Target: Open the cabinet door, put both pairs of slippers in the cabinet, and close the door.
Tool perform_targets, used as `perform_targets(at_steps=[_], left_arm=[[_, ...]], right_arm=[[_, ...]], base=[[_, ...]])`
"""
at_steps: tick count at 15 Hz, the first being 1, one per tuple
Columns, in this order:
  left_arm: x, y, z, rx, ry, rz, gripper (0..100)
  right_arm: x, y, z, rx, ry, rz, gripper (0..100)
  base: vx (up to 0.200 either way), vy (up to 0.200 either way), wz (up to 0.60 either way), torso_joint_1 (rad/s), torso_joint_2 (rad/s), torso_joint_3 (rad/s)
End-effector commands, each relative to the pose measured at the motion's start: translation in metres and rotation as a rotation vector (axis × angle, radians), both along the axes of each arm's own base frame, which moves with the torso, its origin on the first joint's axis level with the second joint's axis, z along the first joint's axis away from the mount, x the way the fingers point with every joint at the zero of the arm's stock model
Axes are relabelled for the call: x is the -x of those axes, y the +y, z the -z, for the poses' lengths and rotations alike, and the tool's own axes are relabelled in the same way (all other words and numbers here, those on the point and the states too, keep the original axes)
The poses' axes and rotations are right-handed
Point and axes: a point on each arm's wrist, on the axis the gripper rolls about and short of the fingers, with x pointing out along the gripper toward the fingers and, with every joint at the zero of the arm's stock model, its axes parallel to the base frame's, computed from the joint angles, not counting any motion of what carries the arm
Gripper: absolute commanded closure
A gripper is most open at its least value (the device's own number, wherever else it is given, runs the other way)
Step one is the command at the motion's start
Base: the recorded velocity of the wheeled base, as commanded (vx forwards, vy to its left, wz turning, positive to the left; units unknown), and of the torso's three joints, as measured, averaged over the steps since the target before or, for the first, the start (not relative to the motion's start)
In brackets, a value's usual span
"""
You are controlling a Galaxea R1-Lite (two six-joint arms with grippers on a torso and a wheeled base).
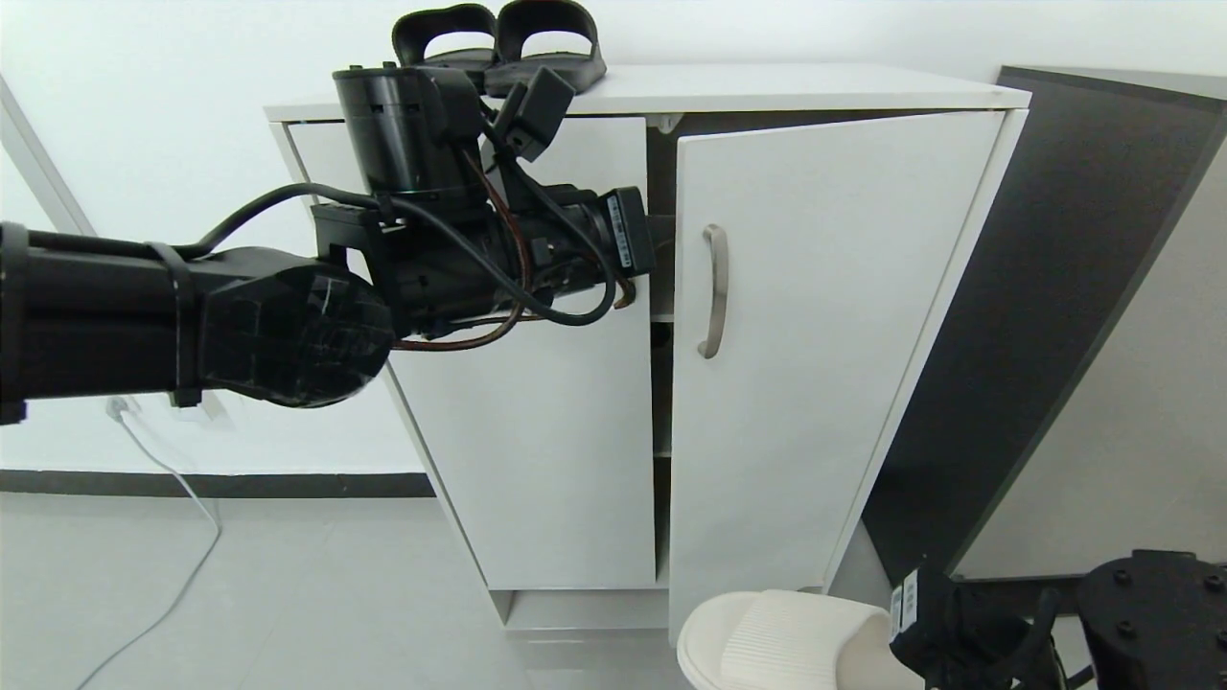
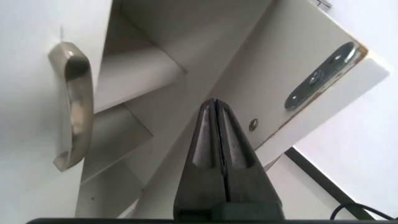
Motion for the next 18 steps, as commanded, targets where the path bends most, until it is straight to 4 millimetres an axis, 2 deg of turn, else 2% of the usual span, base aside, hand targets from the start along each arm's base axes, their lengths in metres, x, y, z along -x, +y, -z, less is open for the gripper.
perform_targets(at_steps=[1,4,6,8,10,11,13,14,15,16,17,18], left_arm=[[0.003,0.0,-0.003,0.004,-0.008,0.005,100],[0.026,-0.009,-0.003,-0.008,-0.016,0.063,100],[0.067,-0.03,0.006,-0.055,-0.061,0.19,100],[0.083,-0.037,0.002,-0.045,-0.082,0.235,100],[0.077,-0.029,0.0,-0.042,-0.088,0.202,100],[0.07,-0.014,-0.004,-0.04,-0.099,0.148,100],[0.059,0.024,-0.009,-0.058,-0.108,-0.072,100],[0.065,0.055,-0.019,-0.06,-0.098,-0.307,100],[0.074,0.071,-0.026,-0.056,-0.096,-0.415,100],[0.112,0.103,-0.044,-0.041,-0.106,-0.568,100],[0.151,0.126,-0.055,-0.04,-0.111,-0.63,100],[0.168,0.136,-0.058,-0.052,-0.106,-0.662,100]], right_arm=[[0.004,0.001,0.002,0.005,0.005,-0.021,100],[0.009,0.001,0.004,0.012,0.01,-0.044,100],[0.013,0.001,0.006,0.029,-0.003,-0.069,100],[0.013,0.0,0.007,0.031,-0.013,-0.074,100],[0.011,0.003,0.005,0.007,-0.021,-0.065,100],[0.007,0.005,0.004,-0.004,-0.025,-0.047,100],[-0.013,0.009,0.002,-0.048,-0.003,0.058,100],[-0.031,0.014,-0.003,-0.077,0.008,0.191,100],[-0.038,0.018,-0.005,-0.085,0.004,0.261,100],[-0.053,0.03,-0.013,-0.115,-0.028,0.395,100],[-0.063,0.039,-0.019,-0.127,-0.068,0.48,100],[-0.067,0.043,-0.022,-0.133,-0.083,0.514,100]], base=[[-0.2,0.0,0.0,0.002,0.0,0.002],[-0.2,0.0,0.0,0.012,0.0,-0.001],[-0.2,0.0,0.0,-0.002,0.0,0.009],[-0.2,0.0,0.0,-0.002,0.0,-0.002],[-0.2,0.0,0.0,-0.002,0.0,0.005],[0.0,0.0,0.0,0.0,0.0,0.0],[0.0,0.0,0.0,0.0,0.0,0.0],[0.0,0.0,0.0,0.0,0.0,0.0],[0.0,0.0,0.0,0.0,0.0,0.0],[0.0,0.0,0.0,0.0,0.0,0.0],[0.0,0.0,0.0,0.0,0.0,0.0],[0.0,0.0,0.0,0.0,0.0,0.0]])
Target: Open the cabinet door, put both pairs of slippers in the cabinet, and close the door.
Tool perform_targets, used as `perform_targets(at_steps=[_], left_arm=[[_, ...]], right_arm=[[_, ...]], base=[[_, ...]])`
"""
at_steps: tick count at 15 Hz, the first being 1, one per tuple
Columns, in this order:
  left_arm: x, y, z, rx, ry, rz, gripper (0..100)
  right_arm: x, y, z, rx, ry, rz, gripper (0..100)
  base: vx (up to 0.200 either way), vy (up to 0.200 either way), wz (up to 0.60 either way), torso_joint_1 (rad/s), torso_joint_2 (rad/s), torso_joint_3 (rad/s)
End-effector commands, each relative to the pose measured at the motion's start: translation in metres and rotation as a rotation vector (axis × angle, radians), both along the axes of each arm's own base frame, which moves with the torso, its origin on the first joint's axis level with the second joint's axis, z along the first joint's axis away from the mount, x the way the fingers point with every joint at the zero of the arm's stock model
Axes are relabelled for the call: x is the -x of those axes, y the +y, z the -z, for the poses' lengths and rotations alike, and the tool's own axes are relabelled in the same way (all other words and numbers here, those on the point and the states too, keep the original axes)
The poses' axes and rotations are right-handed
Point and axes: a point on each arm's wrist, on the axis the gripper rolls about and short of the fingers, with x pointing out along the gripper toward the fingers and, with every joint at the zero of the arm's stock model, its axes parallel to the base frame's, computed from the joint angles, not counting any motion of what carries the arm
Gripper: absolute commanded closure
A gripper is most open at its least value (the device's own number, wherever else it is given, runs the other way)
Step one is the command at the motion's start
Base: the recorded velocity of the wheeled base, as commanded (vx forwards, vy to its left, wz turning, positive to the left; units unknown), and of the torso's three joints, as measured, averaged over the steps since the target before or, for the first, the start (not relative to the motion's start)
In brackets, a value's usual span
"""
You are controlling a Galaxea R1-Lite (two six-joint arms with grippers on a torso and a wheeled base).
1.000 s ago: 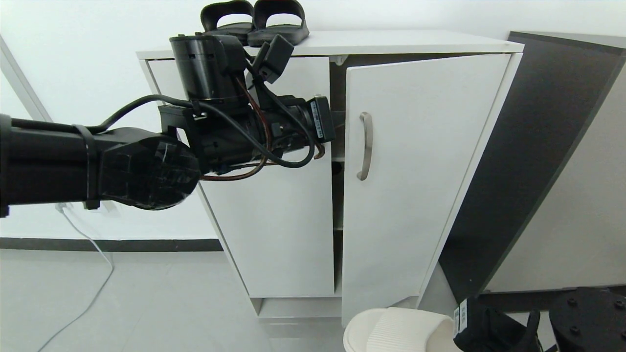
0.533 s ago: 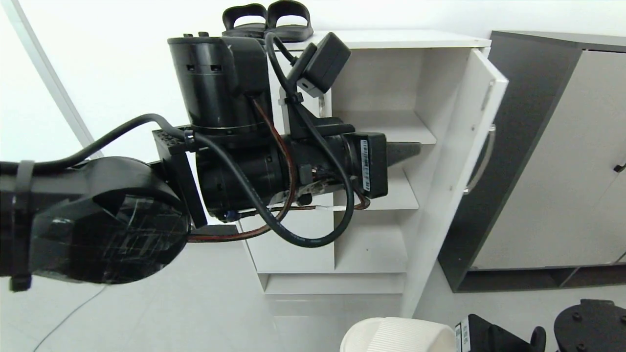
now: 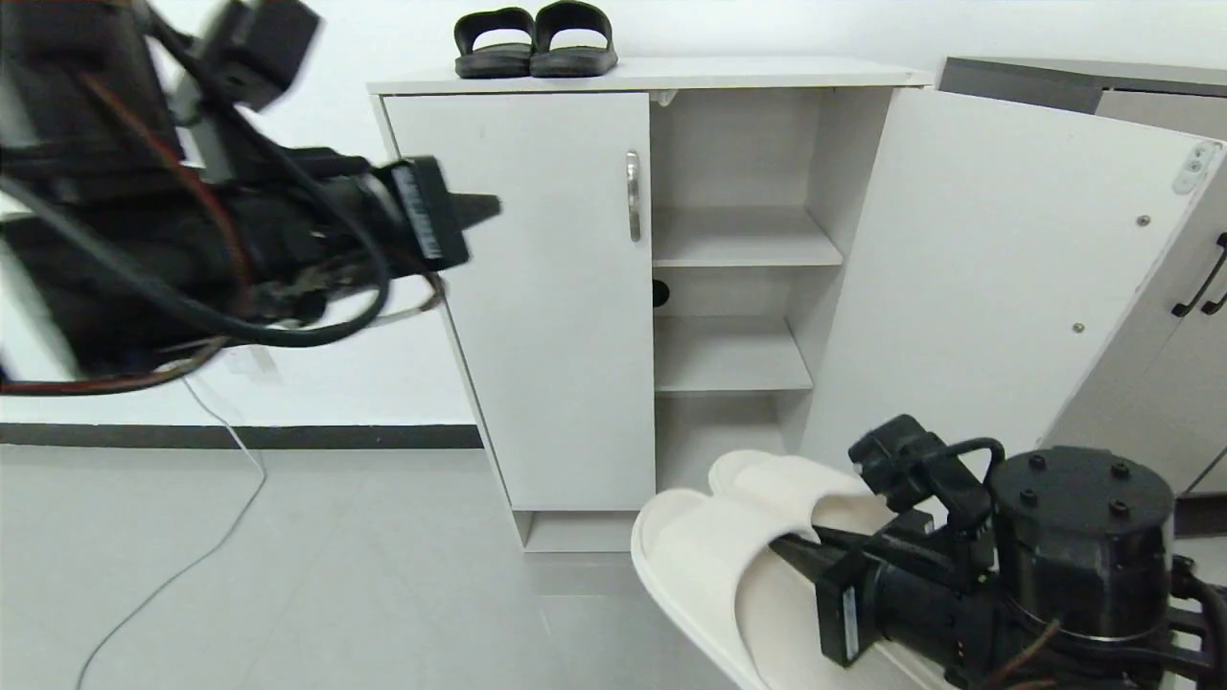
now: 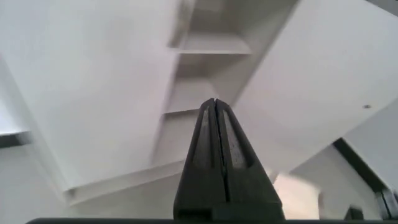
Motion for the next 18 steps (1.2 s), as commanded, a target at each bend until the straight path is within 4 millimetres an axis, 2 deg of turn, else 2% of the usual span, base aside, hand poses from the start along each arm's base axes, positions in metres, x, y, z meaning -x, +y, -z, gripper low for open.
perform_targets(at_steps=[1,2,3,4,5,7,8,9,10,11,13,15,17,18], left_arm=[[0.126,0.089,-0.02,-0.012,-0.023,-0.329,100],[0.147,0.106,-0.006,-0.064,0.003,-0.431,100],[0.176,0.121,0.018,-0.123,-0.008,-0.566,100],[0.198,0.127,0.041,-0.15,-0.021,-0.666,100],[0.225,0.129,0.072,-0.154,-0.037,-0.789,100],[0.247,0.125,0.133,-0.199,-0.029,-0.872,100],[0.249,0.123,0.164,-0.217,-0.007,-0.87,100],[0.25,0.122,0.184,-0.225,0.002,-0.875,100],[0.24,0.123,0.206,-0.232,0.038,-0.866,100],[0.233,0.123,0.215,-0.225,0.005,-0.831,100],[0.222,0.119,0.24,-0.24,-0.013,-0.603,100],[0.223,0.118,0.247,-0.275,0.043,-0.499,100],[0.227,0.12,0.248,-0.274,-0.031,-0.357,100],[0.228,0.119,0.248,-0.267,-0.036,-0.386,100]], right_arm=[[-0.026,0.023,0.002,-0.003,-0.012,0.13,100],[-0.032,0.025,0.003,-0.001,-0.017,0.179,100],[-0.038,0.025,0.009,0.019,-0.016,0.235,100],[-0.043,0.023,0.016,0.038,-0.008,0.265,100],[-0.046,0.023,0.02,0.053,-0.001,0.273,100],[-0.046,0.024,0.023,0.063,0.004,0.271,100],[-0.045,0.023,0.026,0.073,0.01,0.27,100],[-0.045,0.023,0.027,0.074,0.011,0.27,100],[-0.045,0.024,0.029,0.079,0.016,0.27,100],[-0.045,0.023,0.03,0.082,0.019,0.271,100],[-0.045,0.023,0.034,0.098,0.026,0.267,100],[-0.046,0.025,0.036,0.103,0.028,0.265,100],[-0.047,0.026,0.039,0.107,0.031,0.265,100],[-0.047,0.027,0.04,0.106,0.03,0.265,100]], base=[[0.0,0.0,0.0,0.0,0.0,0.0],[0.0,0.0,0.0,0.0,0.0,0.0],[0.0,0.0,0.0,0.0,0.0,0.0],[0.0,0.0,0.0,0.0,0.0,0.0],[0.0,0.0,0.0,0.0,0.0,0.0],[0.0,0.0,0.0,0.0,0.0,0.0],[0.0,0.0,0.0,0.0,0.0,0.0],[0.0,0.0,0.0,0.0,0.0,0.0],[0.0,0.0,0.0,0.0,0.0,0.0],[0.0,0.0,0.0,0.0,0.0,0.0],[0.0,0.0,0.0,0.0,0.0,0.0],[0.0,0.0,0.0,0.0,0.0,0.0],[0.0,0.0,0.0,0.0,0.0,0.0],[0.0,0.0,0.0,0.0,0.0,0.0]])
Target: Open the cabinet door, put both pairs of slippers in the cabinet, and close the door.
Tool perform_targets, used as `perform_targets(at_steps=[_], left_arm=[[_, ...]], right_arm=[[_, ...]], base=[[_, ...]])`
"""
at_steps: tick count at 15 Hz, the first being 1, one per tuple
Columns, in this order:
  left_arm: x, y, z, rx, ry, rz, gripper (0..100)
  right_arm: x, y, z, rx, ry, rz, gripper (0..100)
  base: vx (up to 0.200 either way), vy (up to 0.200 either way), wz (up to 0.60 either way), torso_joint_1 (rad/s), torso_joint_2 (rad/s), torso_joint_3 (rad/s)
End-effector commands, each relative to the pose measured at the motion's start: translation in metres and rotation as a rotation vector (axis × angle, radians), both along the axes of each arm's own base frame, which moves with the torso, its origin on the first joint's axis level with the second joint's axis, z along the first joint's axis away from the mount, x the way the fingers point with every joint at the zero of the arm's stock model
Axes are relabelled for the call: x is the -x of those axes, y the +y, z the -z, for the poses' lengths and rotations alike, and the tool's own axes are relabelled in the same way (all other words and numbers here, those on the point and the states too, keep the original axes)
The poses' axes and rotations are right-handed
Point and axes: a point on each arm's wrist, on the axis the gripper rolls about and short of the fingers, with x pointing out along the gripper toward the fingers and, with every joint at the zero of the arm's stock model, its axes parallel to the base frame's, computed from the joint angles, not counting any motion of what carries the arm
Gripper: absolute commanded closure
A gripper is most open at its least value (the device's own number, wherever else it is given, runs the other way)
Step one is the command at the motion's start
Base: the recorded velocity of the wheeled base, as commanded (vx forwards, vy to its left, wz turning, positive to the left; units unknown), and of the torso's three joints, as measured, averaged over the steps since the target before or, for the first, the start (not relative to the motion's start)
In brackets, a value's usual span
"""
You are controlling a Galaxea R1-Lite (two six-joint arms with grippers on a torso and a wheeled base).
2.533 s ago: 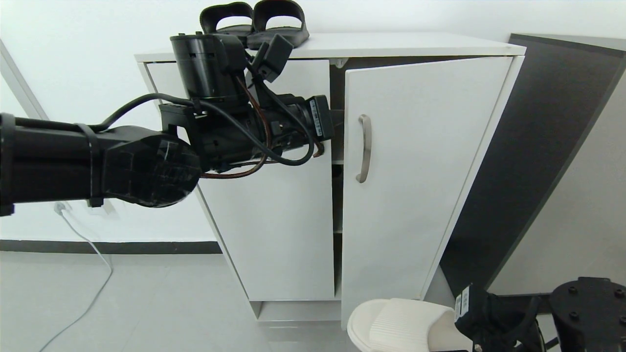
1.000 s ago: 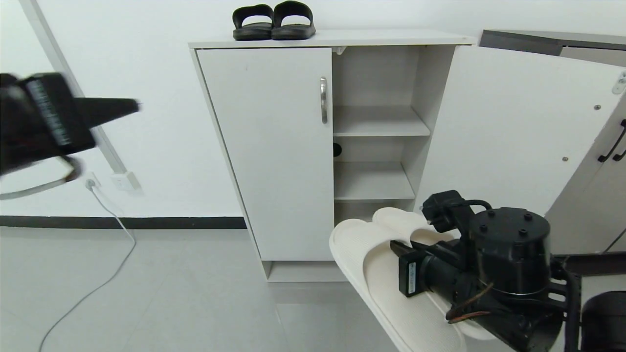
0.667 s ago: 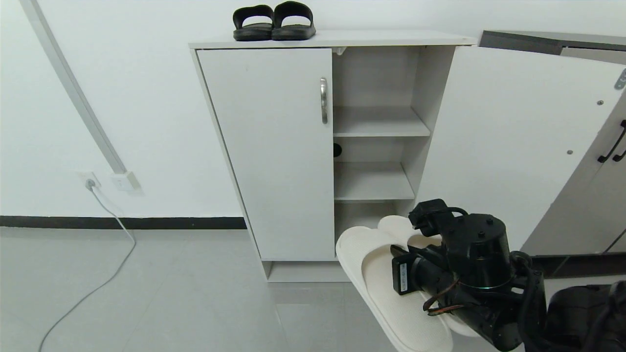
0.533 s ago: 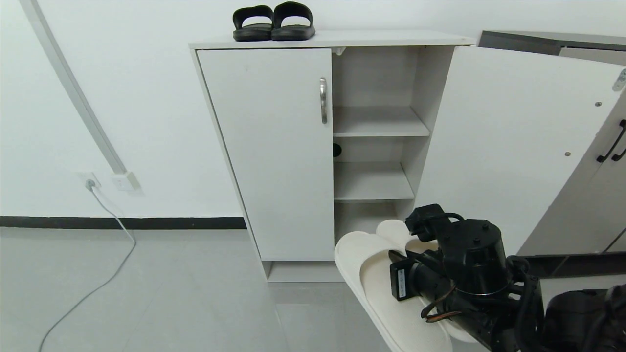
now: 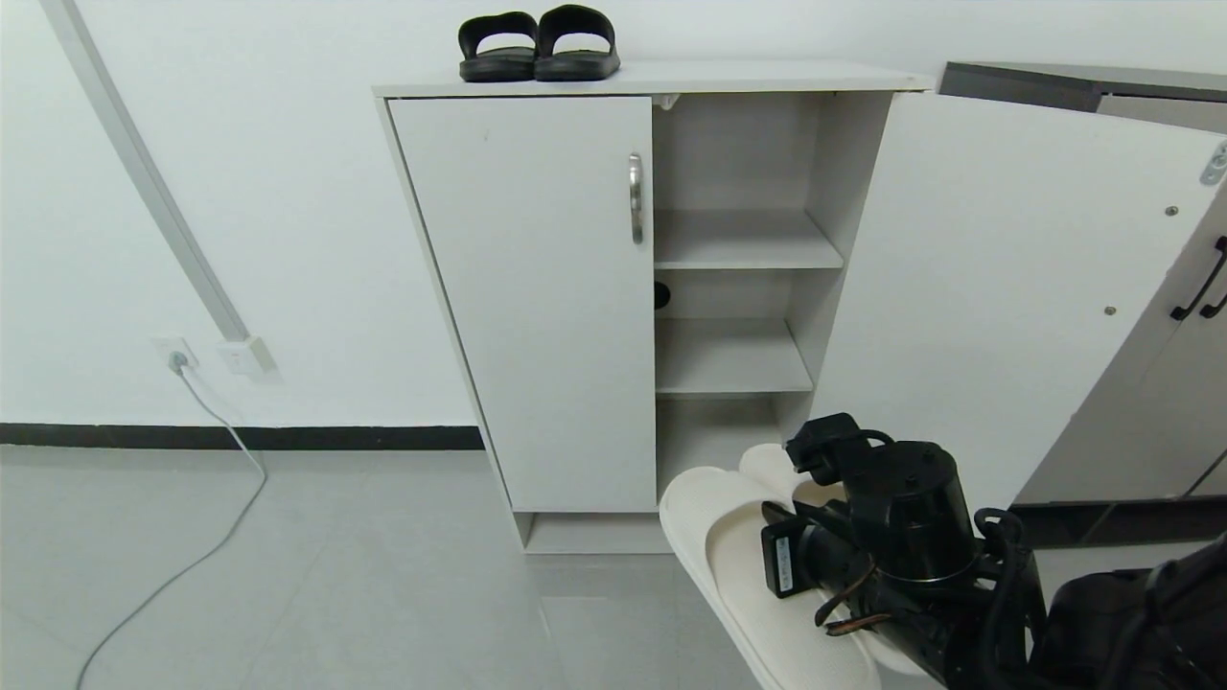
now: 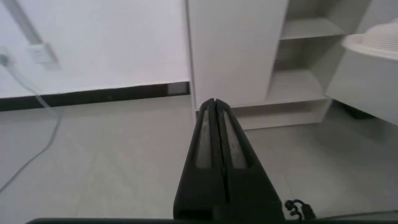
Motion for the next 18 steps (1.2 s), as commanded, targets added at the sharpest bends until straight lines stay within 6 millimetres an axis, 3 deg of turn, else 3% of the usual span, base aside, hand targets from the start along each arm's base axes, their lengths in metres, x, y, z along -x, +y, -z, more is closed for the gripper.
perform_targets(at_steps=[1,4,9,11,18], left_arm=[[0.005,0.0,0.003,0.006,-0.066,-0.006,100],[0.005,0.001,0.003,0.011,-0.063,-0.049,100],[0.005,0.001,0.003,0.058,-0.065,-0.051,100],[0.005,0.001,0.003,0.059,-0.063,-0.049,100],[0.005,0.001,0.003,0.059,-0.063,-0.049,100]], right_arm=[[-0.001,0.002,0.003,0.004,0.002,0.0,100],[0.0,0.015,0.002,-0.03,-0.025,-0.028,100],[-0.038,0.051,0.007,-0.028,-0.12,0.171,100],[-0.044,0.058,0.007,-0.031,-0.137,0.2,100],[-0.053,0.073,0.01,-0.04,-0.118,0.25,100]], base=[[0.0,0.0,0.0,0.0,0.0,0.0],[0.0,0.0,0.0,0.0,0.0,0.0],[0.0,0.0,0.0,0.0,0.0,0.0],[0.0,0.0,0.0,0.0,0.0,0.0],[0.0,-0.2,0.0,0.003,0.0,0.005]])
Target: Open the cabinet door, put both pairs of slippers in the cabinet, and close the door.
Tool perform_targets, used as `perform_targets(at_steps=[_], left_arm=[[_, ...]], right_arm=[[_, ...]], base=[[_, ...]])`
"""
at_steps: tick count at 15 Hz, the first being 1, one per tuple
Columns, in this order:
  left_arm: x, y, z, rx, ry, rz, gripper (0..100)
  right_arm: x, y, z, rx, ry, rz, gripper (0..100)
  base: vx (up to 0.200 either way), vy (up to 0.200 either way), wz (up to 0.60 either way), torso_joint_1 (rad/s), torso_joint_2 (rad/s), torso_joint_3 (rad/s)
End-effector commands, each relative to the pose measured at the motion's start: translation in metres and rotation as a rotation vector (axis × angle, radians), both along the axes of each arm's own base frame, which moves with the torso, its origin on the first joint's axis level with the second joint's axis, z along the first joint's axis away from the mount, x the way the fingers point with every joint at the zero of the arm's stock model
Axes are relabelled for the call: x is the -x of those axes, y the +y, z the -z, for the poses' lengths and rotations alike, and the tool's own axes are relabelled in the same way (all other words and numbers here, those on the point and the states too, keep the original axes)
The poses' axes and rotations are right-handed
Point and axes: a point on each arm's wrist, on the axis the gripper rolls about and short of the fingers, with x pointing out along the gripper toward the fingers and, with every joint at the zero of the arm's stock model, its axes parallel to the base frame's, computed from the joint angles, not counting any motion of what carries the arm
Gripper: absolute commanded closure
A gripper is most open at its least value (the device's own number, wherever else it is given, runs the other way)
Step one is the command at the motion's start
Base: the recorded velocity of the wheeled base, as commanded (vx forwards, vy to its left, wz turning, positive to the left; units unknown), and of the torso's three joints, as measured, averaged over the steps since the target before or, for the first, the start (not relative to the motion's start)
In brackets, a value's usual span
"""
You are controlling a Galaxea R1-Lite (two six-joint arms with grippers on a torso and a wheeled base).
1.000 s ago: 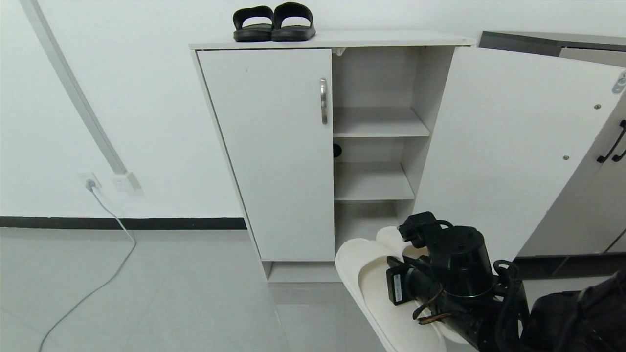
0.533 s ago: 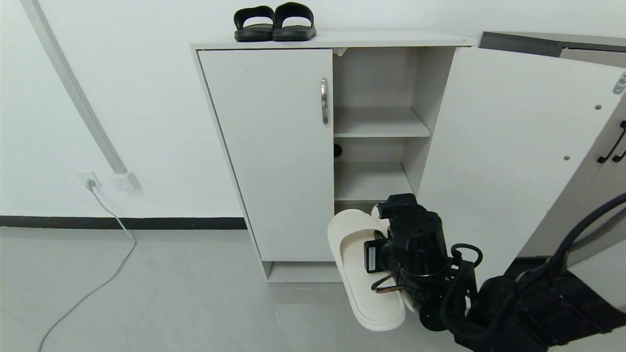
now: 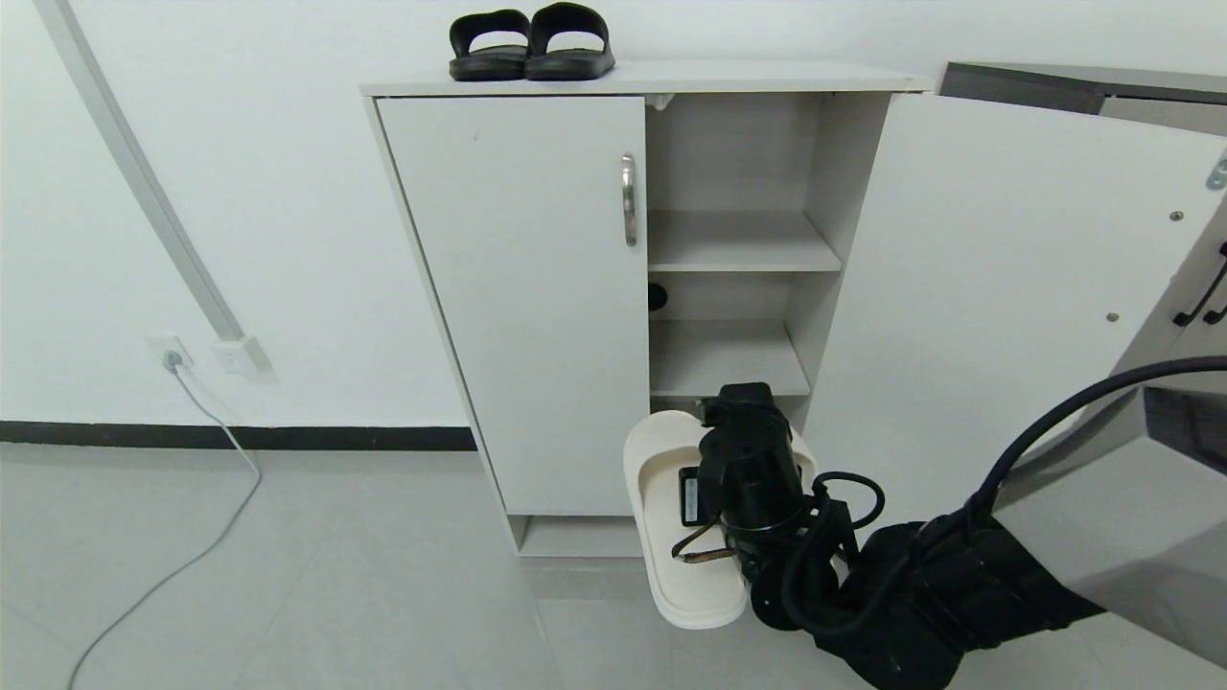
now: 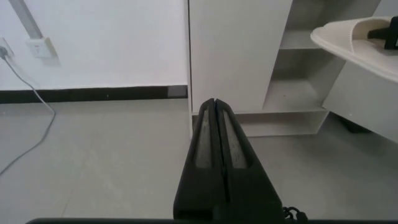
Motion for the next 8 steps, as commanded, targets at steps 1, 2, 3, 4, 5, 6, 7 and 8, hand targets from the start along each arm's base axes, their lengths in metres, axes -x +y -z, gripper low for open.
perform_targets(at_steps=[1,2,3,4,5,6,7,8], left_arm=[[0.0,0.0,0.0,0.001,0.002,0.001,100],[0.0,0.0,0.0,0.001,0.002,0.001,100],[0.0,0.0,0.0,0.003,0.002,0.002,100],[0.0,0.0,0.0,0.003,0.002,0.001,100],[0.0,0.0,0.0,0.003,0.0,0.001,100],[0.0,0.0,0.0,0.003,0.0,0.001,100],[0.0,0.0,0.0,0.003,0.002,0.001,100],[0.0,0.0,0.0,0.003,0.002,0.001,100]], right_arm=[[-0.001,0.003,0.004,0.007,0.005,0.0,100],[-0.002,0.002,0.005,0.005,0.005,0.002,100],[-0.002,0.002,0.005,0.006,0.006,0.002,100],[-0.004,0.004,0.011,0.012,0.011,0.004,100],[-0.006,0.006,0.013,0.011,0.009,0.002,100],[-0.009,0.01,0.013,0.008,0.004,0.001,100],[-0.012,0.013,0.014,0.004,-0.002,0.001,100],[-0.015,0.018,0.016,0.002,-0.005,-0.003,100]], base=[[0.0,-0.2,0.0,0.007,0.0,0.002],[0.0,0.0,0.0,0.0,0.0,0.0],[0.0,0.0,0.0,0.0,0.0,0.0],[0.0,0.0,0.0,0.0,0.0,0.0],[0.0,0.0,0.0,0.0,0.0,0.0],[0.0,0.0,0.0,0.0,0.0,0.0],[0.0,0.0,0.0,0.0,0.0,0.0],[0.0,0.0,0.0,0.0,0.0,0.0]])
